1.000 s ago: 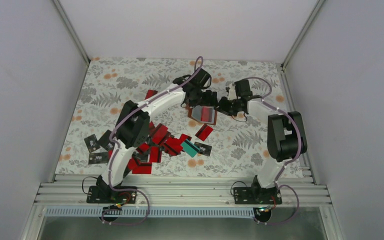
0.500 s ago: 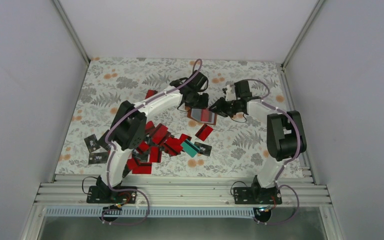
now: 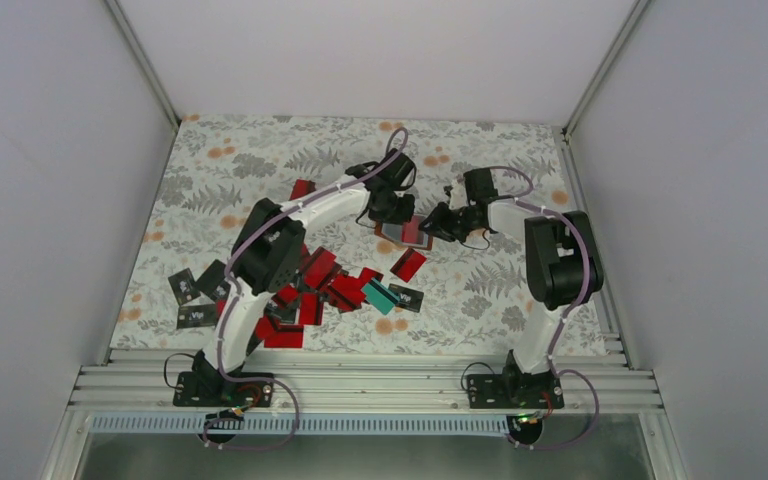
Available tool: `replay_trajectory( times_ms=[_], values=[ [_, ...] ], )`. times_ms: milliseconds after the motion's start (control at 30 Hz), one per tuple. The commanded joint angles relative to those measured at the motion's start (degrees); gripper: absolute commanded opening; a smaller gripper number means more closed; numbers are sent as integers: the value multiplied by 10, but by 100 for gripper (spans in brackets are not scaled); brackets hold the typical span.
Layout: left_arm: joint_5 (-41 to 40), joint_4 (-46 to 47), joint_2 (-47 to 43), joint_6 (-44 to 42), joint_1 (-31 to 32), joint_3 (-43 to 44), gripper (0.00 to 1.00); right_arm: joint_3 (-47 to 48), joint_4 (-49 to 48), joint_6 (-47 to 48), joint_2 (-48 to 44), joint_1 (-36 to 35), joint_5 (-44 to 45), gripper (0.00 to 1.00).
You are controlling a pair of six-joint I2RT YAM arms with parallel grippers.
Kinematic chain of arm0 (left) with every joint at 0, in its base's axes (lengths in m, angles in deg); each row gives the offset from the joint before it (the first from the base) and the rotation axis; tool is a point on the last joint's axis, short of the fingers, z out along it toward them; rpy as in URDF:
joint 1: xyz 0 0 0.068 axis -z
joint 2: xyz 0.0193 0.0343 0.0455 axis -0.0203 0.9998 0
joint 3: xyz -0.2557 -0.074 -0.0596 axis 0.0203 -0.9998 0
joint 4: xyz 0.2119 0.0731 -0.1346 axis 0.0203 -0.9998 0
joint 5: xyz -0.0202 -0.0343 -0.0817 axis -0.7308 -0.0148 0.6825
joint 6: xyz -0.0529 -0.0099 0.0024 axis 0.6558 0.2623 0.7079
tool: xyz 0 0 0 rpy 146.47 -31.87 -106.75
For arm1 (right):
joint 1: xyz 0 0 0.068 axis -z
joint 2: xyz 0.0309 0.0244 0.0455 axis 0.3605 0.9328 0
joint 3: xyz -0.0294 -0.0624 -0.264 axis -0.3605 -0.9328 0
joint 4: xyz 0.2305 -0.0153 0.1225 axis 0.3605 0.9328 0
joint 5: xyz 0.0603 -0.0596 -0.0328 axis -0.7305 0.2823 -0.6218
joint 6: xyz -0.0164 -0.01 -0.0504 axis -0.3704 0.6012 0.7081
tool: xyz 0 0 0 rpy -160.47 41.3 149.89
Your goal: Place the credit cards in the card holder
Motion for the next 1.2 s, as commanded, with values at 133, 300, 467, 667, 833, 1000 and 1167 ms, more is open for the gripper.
replay_trajectory(
  times_ms=[133, 300, 467, 667, 833, 1000, 1167],
  values=[
    [3, -17, 35, -13, -1, 32, 2, 19, 12, 7, 9, 1, 43, 24],
    [3, -16, 43, -16, 0, 33, 2, 19, 11, 9, 11, 2, 43, 24],
    [0, -17, 51, -17, 0, 31, 2, 18, 11, 10, 12, 1, 45, 24],
    [-2, -18, 63, -19, 1, 30, 2, 18, 7, 10, 14, 1, 43, 25],
    [-6, -19, 67, -17, 1, 27, 2, 18, 6, 10, 20, 1, 41, 26],
    [-6, -19, 68, -17, 1, 25, 2, 17, -4, 8, 21, 1, 18, 26],
    [-1, -13, 67, -13, 1, 16, 2, 19, -5, 8, 23, 1, 13, 26]
  ],
)
